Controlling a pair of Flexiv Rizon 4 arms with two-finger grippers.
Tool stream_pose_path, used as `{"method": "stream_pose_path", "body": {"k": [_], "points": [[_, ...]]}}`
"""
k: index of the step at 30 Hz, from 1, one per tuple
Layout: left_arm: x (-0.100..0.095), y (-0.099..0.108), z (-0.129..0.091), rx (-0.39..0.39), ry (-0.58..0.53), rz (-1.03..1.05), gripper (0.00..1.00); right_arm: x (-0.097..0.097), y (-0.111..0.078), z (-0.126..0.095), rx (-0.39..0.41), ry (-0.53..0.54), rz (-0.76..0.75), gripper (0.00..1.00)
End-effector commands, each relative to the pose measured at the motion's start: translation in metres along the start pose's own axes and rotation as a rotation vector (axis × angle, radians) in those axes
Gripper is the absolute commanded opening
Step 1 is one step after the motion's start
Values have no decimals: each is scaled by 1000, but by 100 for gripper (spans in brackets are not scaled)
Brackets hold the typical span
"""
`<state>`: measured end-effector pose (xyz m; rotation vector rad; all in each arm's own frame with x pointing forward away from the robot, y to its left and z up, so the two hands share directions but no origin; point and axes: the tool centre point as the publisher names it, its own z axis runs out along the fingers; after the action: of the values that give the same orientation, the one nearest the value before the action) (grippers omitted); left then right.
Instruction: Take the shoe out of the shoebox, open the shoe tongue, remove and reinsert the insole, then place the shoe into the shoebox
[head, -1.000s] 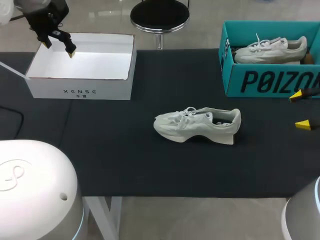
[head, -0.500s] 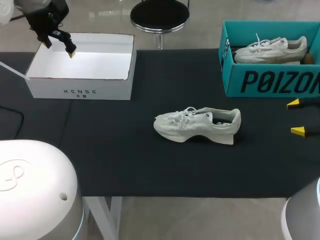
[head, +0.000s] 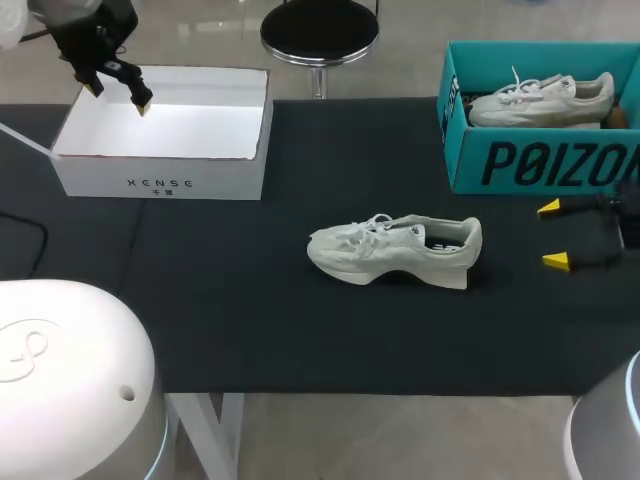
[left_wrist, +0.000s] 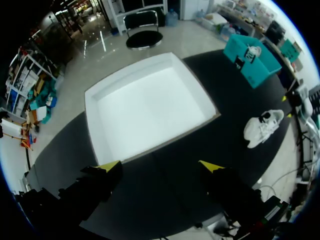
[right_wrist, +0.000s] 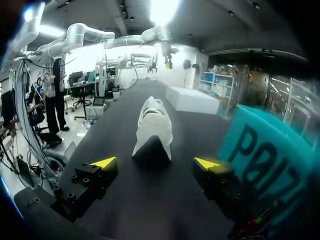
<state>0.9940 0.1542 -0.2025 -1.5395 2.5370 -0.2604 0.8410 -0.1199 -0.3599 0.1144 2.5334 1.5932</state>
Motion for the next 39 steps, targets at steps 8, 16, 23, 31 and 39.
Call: {"method": "stream_pose_path", "body": {"k": [8,16,23,31,39], "points": [[0,0,0,-1,-1,1,100,2,-15,18,38,-51,28,100],[0,0,0,-1,-1,1,100,-1,-18,51,33,-12,33,100],[0,0,0,-1,-1,1,100,2,-18,70,13,1,43,100],[0,0,0,-1,-1,1,100,8,-17,83,-24,-3,51,100],[0,0,0,-1,-1,1,100,12,-17,95,-56,-18,69,100]]}}
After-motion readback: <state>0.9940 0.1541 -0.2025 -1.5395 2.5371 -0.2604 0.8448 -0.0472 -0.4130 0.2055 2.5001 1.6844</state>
